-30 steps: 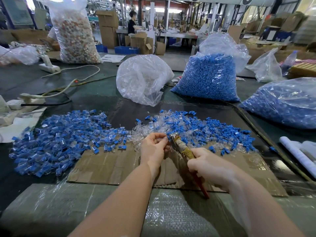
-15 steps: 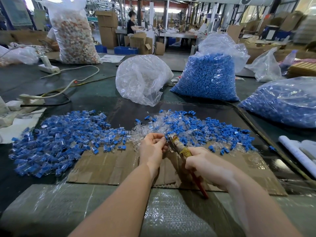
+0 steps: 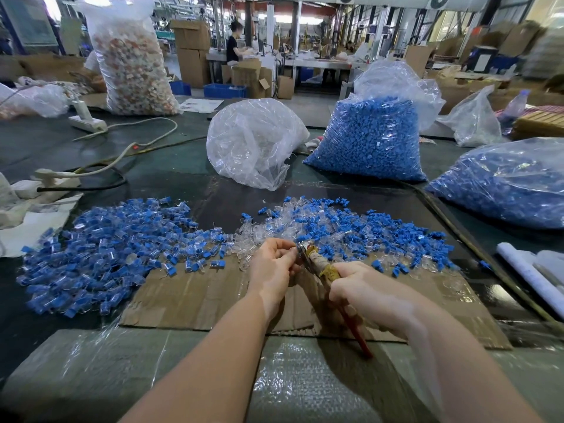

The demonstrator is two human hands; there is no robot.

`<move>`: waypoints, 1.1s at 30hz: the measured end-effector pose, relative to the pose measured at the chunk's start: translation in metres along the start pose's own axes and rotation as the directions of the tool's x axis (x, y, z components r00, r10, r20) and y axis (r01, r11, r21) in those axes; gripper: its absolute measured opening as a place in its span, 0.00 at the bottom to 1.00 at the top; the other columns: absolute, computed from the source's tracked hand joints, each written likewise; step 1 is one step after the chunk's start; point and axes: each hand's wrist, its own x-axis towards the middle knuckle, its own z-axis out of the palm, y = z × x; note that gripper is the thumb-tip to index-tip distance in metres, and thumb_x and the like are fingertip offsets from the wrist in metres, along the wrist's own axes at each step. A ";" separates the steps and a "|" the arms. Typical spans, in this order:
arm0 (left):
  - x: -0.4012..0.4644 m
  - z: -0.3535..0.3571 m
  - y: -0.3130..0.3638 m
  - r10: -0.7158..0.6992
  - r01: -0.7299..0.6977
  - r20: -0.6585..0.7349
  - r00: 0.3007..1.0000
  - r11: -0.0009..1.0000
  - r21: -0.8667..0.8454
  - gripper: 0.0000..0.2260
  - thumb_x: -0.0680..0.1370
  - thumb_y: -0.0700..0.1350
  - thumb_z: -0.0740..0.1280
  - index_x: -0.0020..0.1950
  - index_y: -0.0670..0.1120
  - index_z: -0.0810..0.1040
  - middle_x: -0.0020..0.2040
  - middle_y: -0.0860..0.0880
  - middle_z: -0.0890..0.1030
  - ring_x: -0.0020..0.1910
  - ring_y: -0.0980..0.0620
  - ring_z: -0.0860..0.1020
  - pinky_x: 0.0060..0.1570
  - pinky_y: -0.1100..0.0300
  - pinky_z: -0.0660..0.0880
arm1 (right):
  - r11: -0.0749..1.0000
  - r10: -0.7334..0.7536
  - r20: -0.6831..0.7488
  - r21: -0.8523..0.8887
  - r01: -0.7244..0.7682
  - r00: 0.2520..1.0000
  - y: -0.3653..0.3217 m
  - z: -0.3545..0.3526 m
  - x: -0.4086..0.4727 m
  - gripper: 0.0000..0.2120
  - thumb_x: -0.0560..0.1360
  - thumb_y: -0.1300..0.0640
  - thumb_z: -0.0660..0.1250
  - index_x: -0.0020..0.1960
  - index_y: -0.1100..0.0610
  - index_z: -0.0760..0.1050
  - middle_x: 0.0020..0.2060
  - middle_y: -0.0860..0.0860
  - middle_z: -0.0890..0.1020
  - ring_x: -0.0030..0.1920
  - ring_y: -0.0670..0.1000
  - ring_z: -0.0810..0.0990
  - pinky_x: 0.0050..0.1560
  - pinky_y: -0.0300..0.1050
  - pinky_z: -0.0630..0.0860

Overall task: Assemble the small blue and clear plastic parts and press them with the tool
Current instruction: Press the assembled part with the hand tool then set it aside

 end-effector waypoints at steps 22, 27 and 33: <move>-0.008 0.001 -0.001 0.088 -0.086 -0.029 0.996 0.994 0.068 0.04 0.79 0.36 0.61 0.48 0.44 0.74 0.38 0.46 0.78 0.31 0.58 0.75 0.31 0.69 0.73 | 0.985 -0.042 -0.375 0.138 0.101 0.926 0.019 0.010 0.012 0.13 0.70 0.65 0.66 0.52 0.53 0.71 0.44 0.52 0.78 0.40 0.51 0.77 0.35 0.37 0.75; -0.014 0.003 -0.003 0.157 -0.148 -0.090 0.983 0.984 0.103 0.07 0.77 0.37 0.64 0.48 0.50 0.73 0.38 0.45 0.78 0.38 0.51 0.77 0.42 0.56 0.76 | 0.933 -0.076 -0.619 -0.322 -0.164 0.782 0.043 -0.006 0.024 0.24 0.74 0.55 0.65 0.69 0.55 0.65 0.55 0.53 0.72 0.58 0.54 0.69 0.60 0.47 0.67; -0.007 -0.021 0.007 0.348 -0.213 -0.290 0.891 0.888 0.408 0.05 0.77 0.42 0.66 0.43 0.51 0.74 0.40 0.53 0.79 0.37 0.59 0.77 0.32 0.73 0.72 | 0.818 -0.113 -0.674 -0.481 -0.317 0.730 0.070 -0.007 0.033 0.28 0.76 0.45 0.63 0.72 0.54 0.61 0.62 0.54 0.71 0.62 0.54 0.69 0.62 0.46 0.66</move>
